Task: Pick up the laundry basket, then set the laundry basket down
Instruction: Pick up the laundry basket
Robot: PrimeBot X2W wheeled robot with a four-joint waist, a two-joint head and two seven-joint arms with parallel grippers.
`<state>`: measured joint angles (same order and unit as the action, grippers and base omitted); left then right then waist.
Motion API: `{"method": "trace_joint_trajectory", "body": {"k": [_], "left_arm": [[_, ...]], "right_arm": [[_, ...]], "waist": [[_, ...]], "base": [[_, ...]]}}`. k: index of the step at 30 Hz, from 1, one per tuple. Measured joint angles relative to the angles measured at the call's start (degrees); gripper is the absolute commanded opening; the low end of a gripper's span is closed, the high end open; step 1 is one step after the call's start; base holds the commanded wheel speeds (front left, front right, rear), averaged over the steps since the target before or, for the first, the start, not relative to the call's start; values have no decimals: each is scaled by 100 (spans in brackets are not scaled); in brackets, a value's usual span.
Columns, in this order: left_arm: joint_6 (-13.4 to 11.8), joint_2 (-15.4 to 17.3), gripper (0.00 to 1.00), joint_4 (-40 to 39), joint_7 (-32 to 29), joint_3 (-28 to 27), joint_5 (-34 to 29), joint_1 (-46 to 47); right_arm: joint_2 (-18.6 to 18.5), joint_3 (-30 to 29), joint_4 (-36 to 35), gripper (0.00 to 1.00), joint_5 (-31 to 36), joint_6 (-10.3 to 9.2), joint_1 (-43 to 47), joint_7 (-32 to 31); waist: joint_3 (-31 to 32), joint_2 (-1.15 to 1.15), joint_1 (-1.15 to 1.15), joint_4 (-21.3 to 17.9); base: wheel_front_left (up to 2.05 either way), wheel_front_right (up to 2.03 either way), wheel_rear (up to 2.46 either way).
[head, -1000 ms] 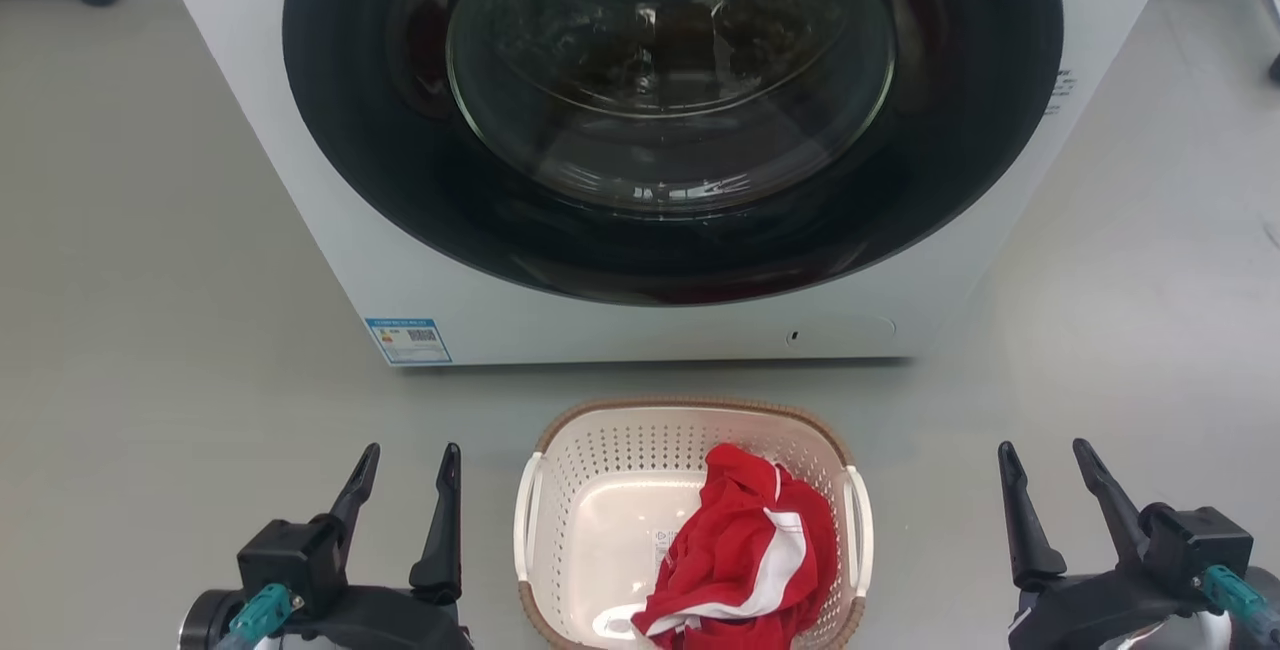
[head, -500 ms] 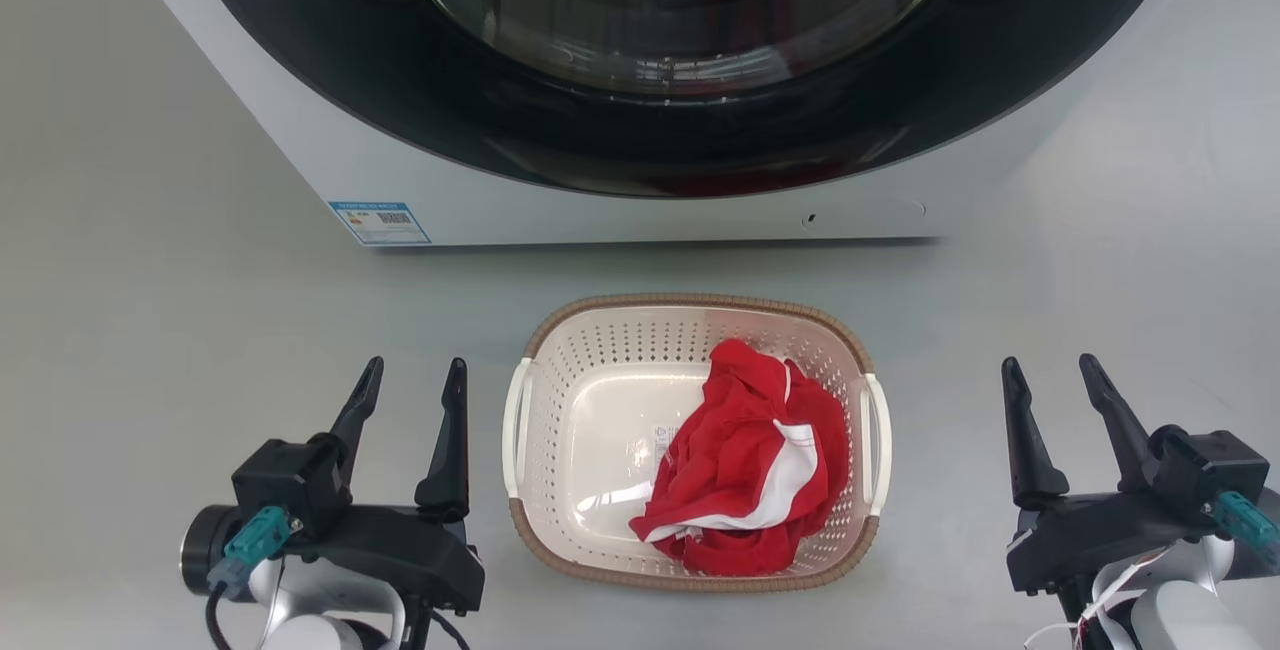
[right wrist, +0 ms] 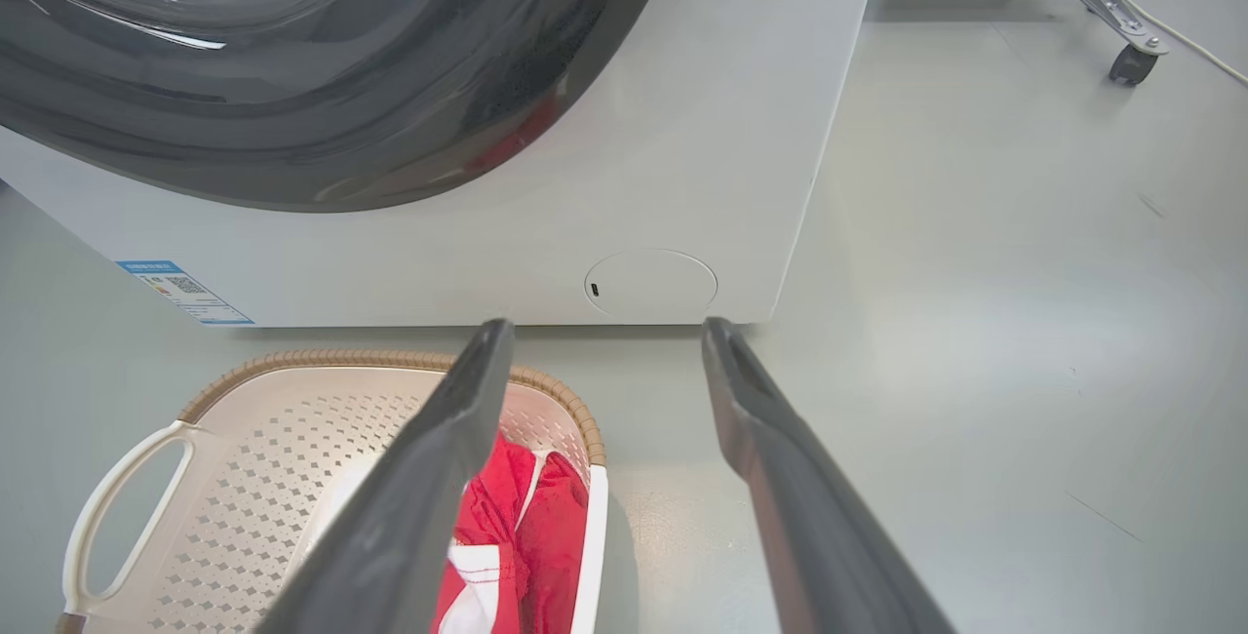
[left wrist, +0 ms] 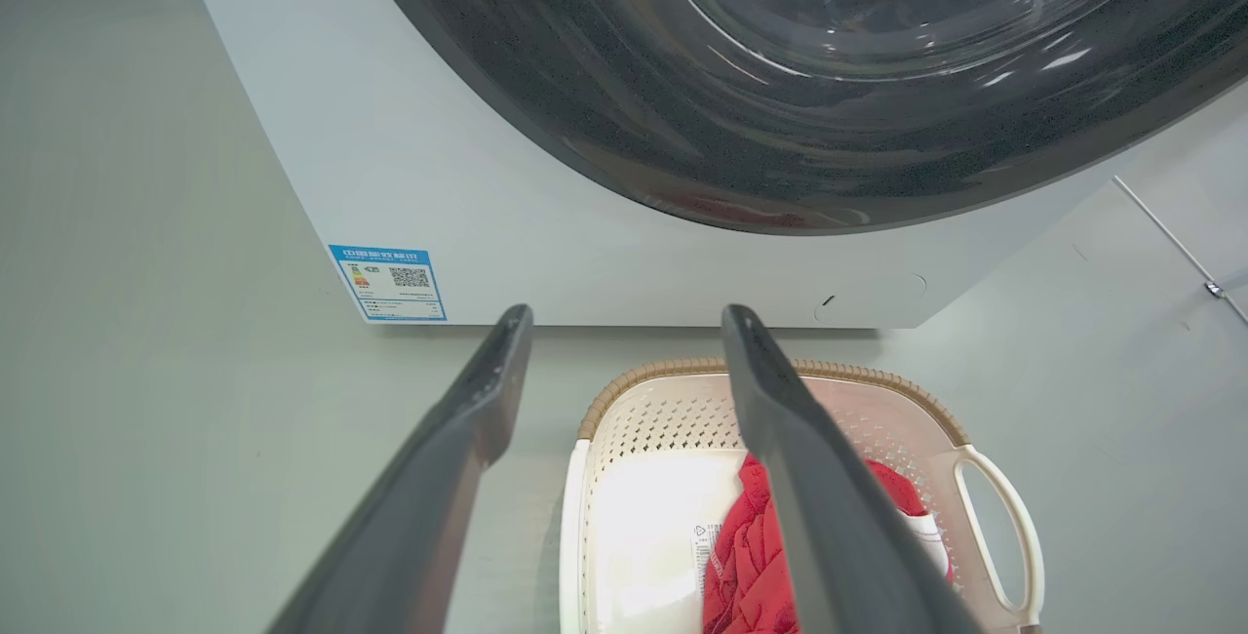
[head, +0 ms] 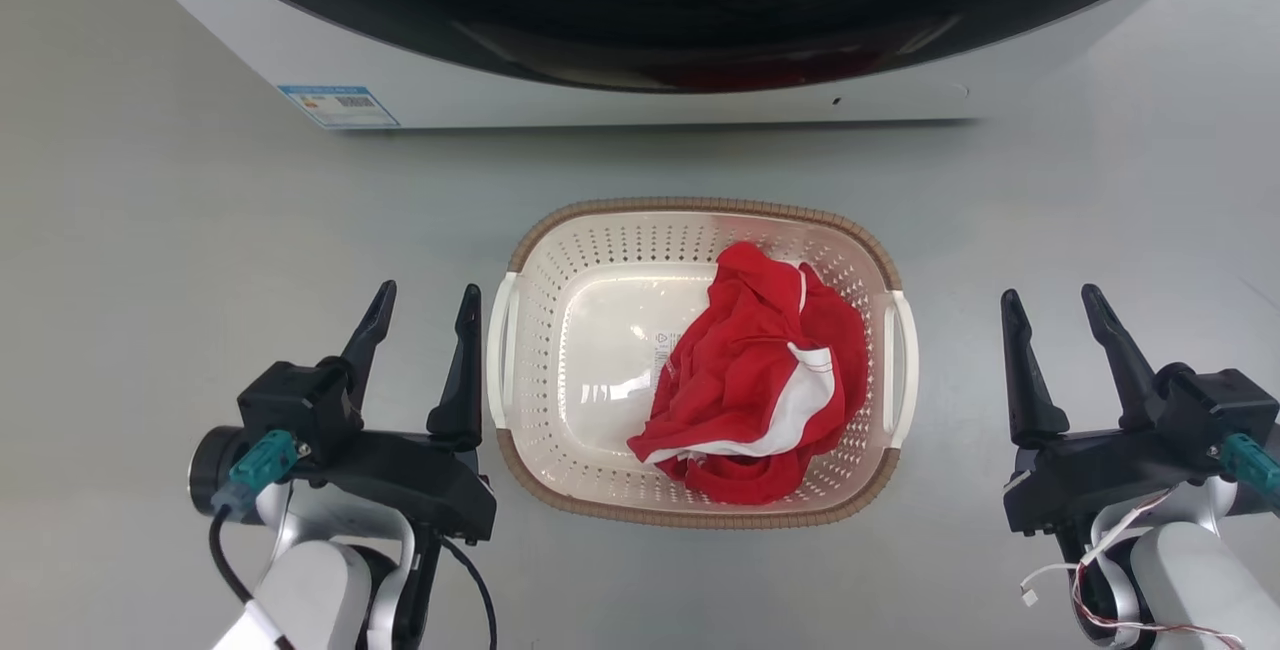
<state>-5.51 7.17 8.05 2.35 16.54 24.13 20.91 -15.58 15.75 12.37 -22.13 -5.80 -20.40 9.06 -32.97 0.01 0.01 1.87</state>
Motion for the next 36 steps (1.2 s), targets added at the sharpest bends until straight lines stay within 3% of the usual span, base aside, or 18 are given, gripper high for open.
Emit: {"method": "trace_joint_trajectory", "body": {"k": [13,22,27,36], "left_arm": [[294,-89,100,767,-174,46,147,786],[563,-43,100,1644,-258,46,321,1089],[712,-118,100,2098,-257,83,357,1318],[813,-171,100,2848,-247,96,361,1754]], "right_arm": [[15,88,316,100,43,30,-670,-145],[430,327,1084,100,-16,160,-1064,-249],[474,314,1547,100,-63,186,-1116,-296],[723,404,2209,100,-123,330,-1579,-356]], "waist": [[-907,0,0,44],[-1237,0,-1,-41],[-1312,0,-1,-101],[-1446,0,-1,-180]], "base": [[0,0,0],[0,0,0],[0,0,0],[0,0,0]]}}
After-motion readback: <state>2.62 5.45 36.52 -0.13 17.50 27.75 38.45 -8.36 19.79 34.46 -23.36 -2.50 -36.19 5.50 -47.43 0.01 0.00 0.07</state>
